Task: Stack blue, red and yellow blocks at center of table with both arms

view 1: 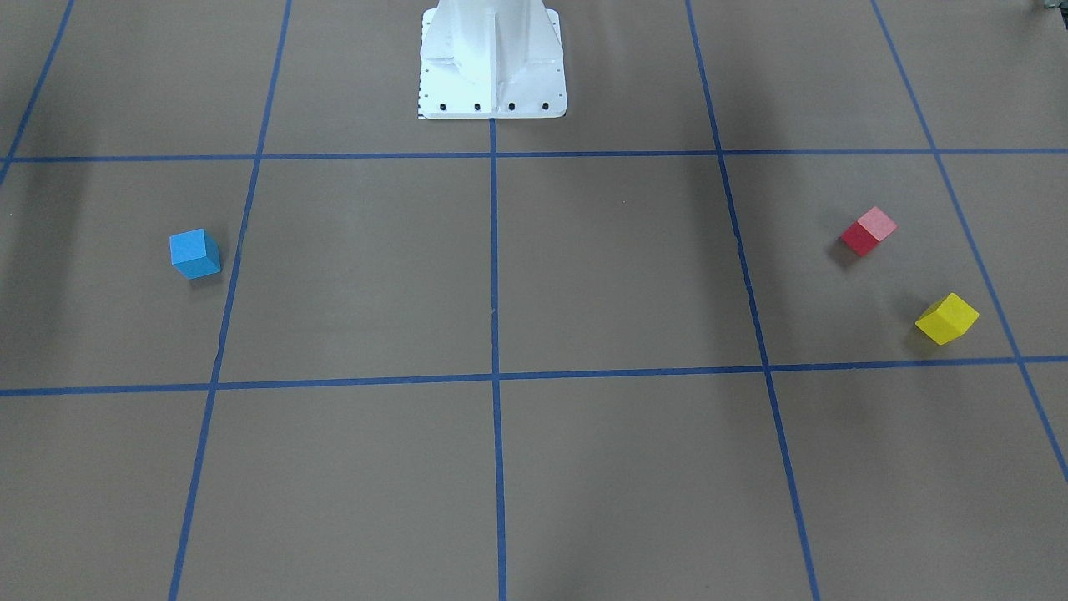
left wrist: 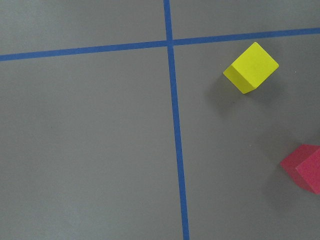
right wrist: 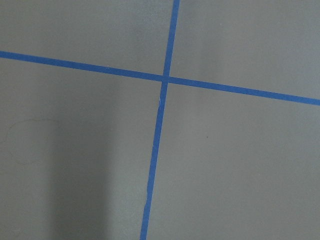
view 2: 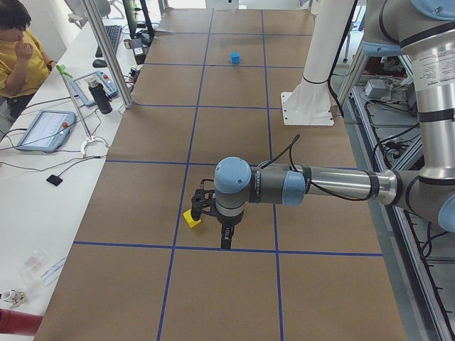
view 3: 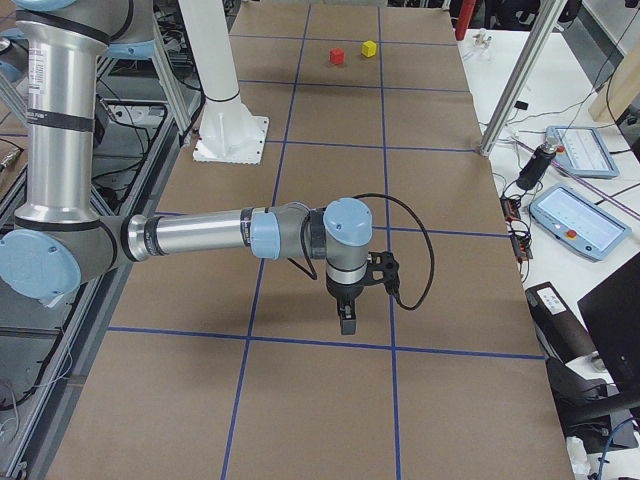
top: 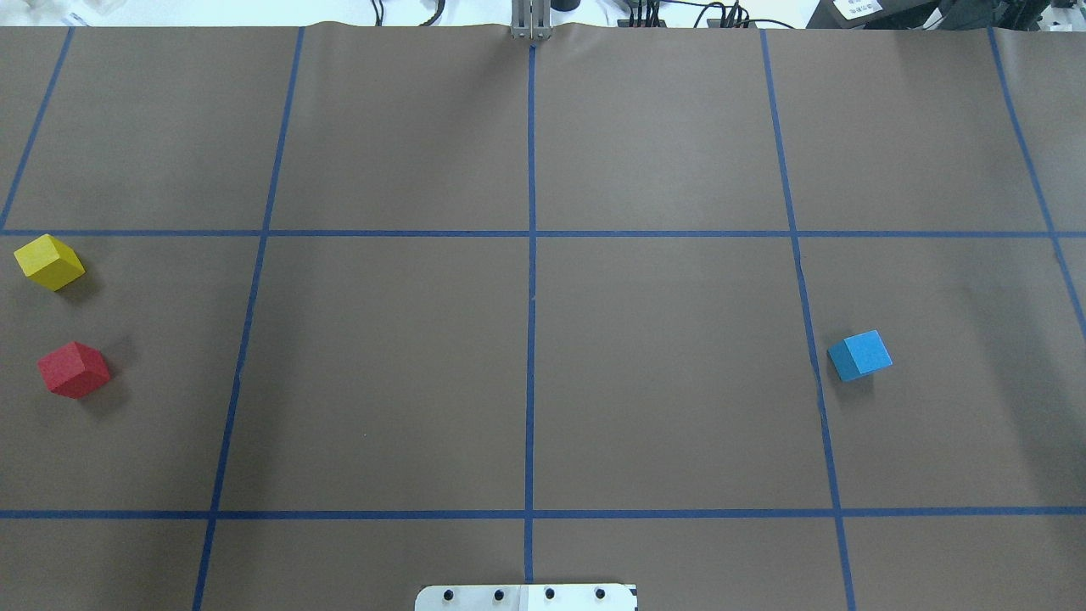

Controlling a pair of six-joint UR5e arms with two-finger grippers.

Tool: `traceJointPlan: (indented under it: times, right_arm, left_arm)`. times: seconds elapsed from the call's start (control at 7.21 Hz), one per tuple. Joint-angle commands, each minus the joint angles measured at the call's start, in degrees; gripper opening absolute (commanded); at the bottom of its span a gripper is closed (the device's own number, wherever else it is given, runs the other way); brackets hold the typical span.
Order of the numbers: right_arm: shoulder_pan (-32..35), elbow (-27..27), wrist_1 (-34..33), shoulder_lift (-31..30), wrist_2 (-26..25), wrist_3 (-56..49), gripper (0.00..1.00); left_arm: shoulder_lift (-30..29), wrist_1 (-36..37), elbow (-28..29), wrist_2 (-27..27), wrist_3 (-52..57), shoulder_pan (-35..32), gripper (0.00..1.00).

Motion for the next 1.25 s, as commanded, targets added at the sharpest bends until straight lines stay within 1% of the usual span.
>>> traceJointPlan:
  times: [0.0, 0.28, 0.42, 0.56, 0.69, 0.83, 0.97, 1.11]
  right_arm:
    - [0.00, 1.27, 0.13, 0.09, 0.09, -0.35, 0.99]
    - [0.00, 2.07, 0.22, 0.09, 0.35, -0.71, 0.99]
    - [-0.27, 2.77, 1.00, 0.27, 1.57, -0.27, 0.99]
    - [-0.18, 2.34, 5.19, 0.27, 2.37, -0.01, 0.99]
    - [-0.18, 1.03, 10.19, 0.70, 2.29, 0.17, 0.99]
    - [-0.27, 0.50, 12.15, 0.79, 3.16, 0.26, 0.99]
    - [-0.18, 0.32, 12.17, 0.71, 3.43, 0.09, 0.99]
    - [-0.27, 0.84, 12.61, 0.71, 5.26, -0.26, 1.00]
  left_arm:
    - [-1.34, 0.18, -0.53, -0.09, -0.09, 0.09, 1.00]
    - [-1.61, 0.09, -1.94, 0.44, -0.09, 0.09, 1.00]
    - [-2.57, 0.09, -2.46, 0.27, -0.44, 0.09, 1.00]
    - [-3.19, -1.83, -2.47, 0.35, -0.62, 0.09, 1.00]
    - [-3.98, -6.02, -2.38, 0.26, -0.62, 0.09, 1.00]
    - [-4.69, -9.98, -1.77, 0.44, -0.53, 0.00, 1.00]
    - [-8.17, -13.15, -0.28, 0.79, -0.53, 0.00, 1.00]
    - [-9.86, -13.70, 0.86, 0.62, -0.62, 0.09, 1.00]
